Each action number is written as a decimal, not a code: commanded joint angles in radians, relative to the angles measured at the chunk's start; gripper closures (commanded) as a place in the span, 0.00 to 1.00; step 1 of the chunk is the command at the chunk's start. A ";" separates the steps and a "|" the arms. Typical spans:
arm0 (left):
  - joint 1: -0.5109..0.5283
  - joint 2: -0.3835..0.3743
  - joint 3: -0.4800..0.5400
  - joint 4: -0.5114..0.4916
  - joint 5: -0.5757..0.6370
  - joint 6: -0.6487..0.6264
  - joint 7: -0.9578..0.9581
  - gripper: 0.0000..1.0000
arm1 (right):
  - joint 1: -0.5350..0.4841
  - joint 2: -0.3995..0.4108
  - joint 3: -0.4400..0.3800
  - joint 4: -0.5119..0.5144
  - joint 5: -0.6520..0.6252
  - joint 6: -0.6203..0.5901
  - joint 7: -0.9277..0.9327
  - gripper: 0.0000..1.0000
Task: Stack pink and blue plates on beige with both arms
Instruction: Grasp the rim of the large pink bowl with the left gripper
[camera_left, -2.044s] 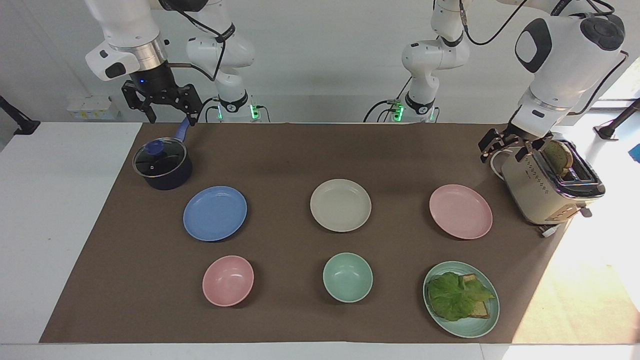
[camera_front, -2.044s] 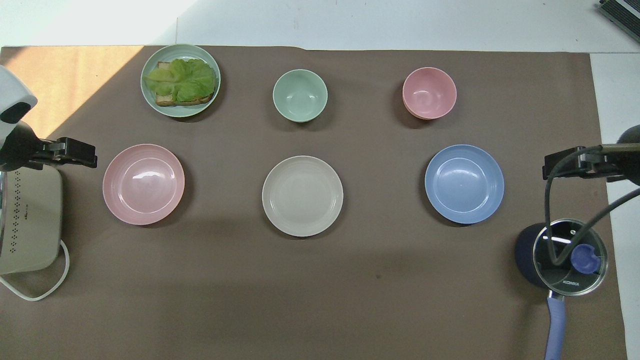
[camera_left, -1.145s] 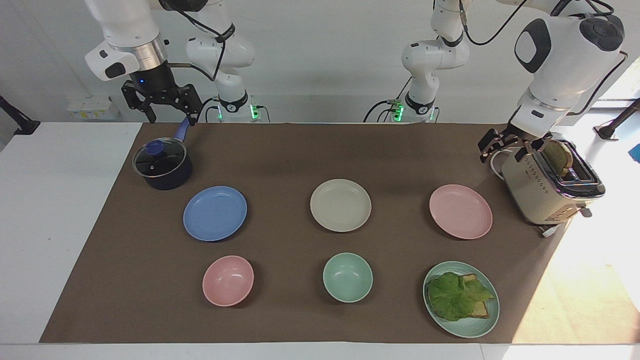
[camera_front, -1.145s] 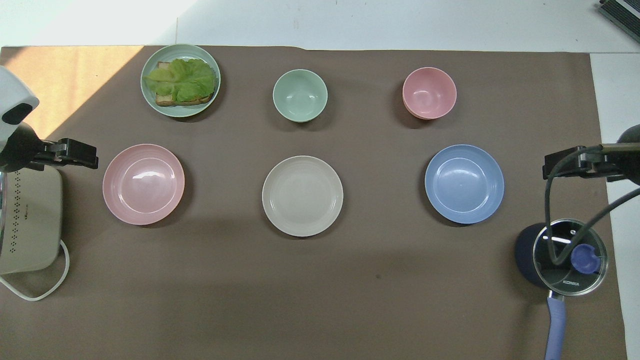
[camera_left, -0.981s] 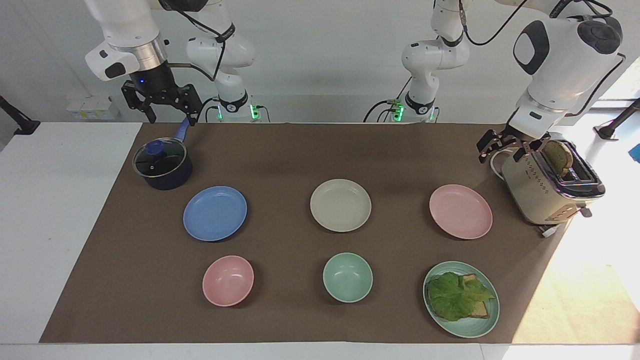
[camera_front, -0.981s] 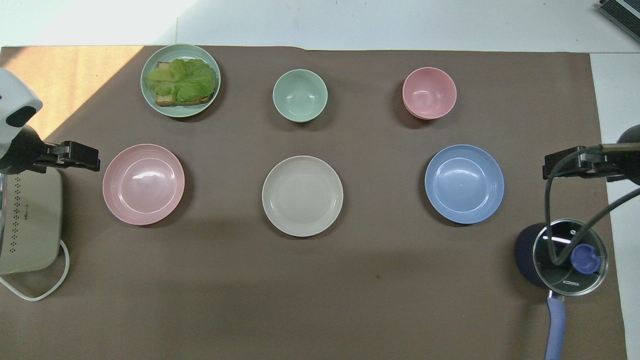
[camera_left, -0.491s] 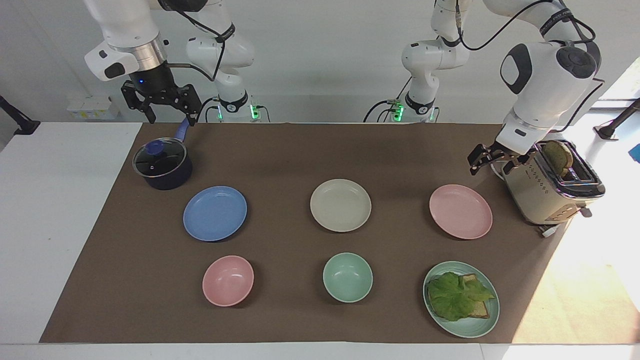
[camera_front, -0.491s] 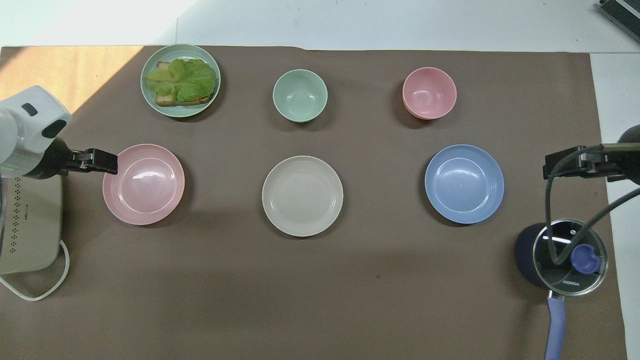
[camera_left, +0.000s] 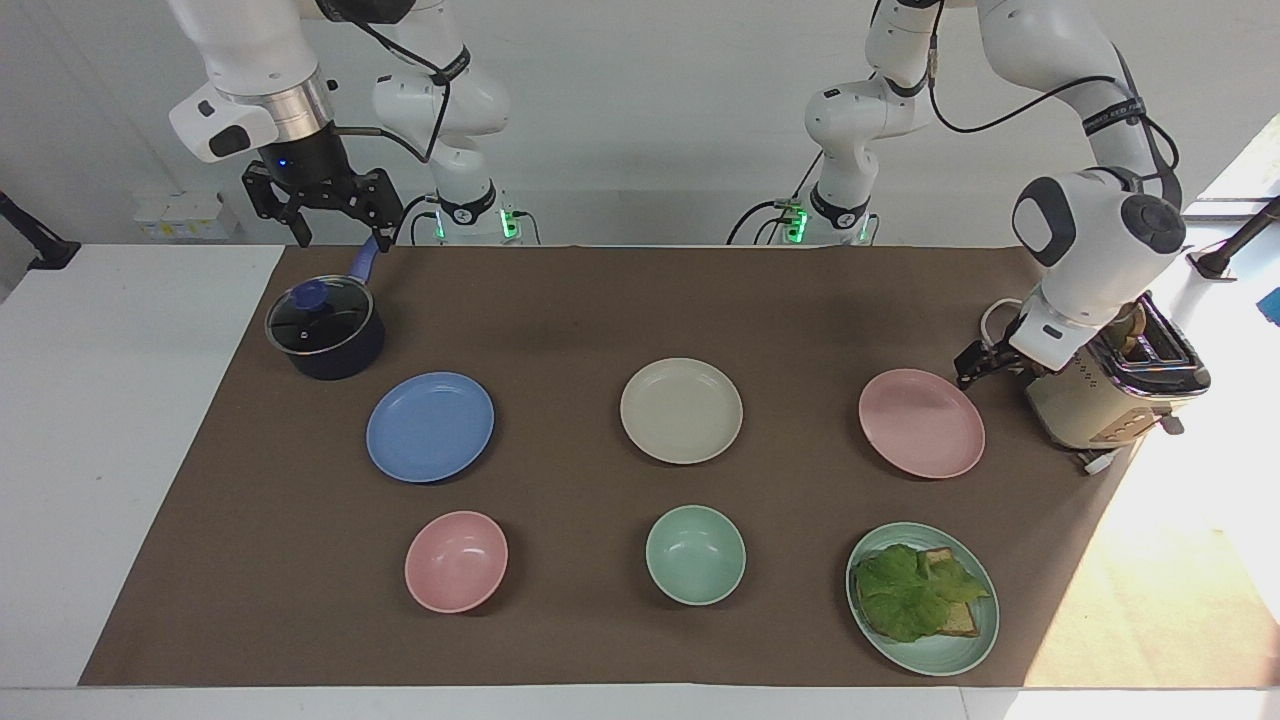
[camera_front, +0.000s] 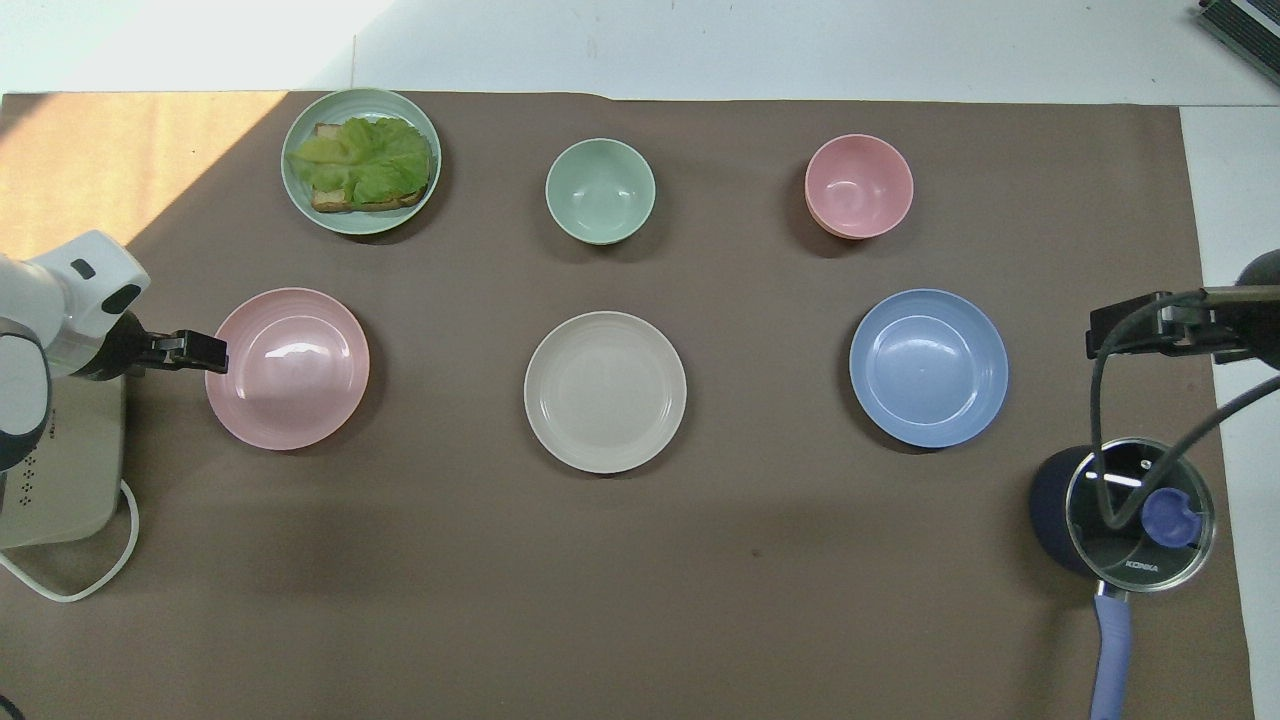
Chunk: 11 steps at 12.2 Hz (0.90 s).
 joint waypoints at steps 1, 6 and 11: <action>0.031 0.019 -0.005 -0.054 -0.014 0.099 0.004 0.00 | -0.016 0.005 0.009 0.013 0.005 -0.015 -0.006 0.00; 0.032 0.027 -0.005 -0.106 -0.015 0.098 -0.018 0.00 | -0.019 0.002 0.009 0.007 0.005 -0.015 -0.006 0.00; 0.023 0.029 -0.005 -0.100 -0.015 0.070 -0.047 1.00 | -0.019 -0.001 0.009 0.003 0.005 -0.015 -0.006 0.00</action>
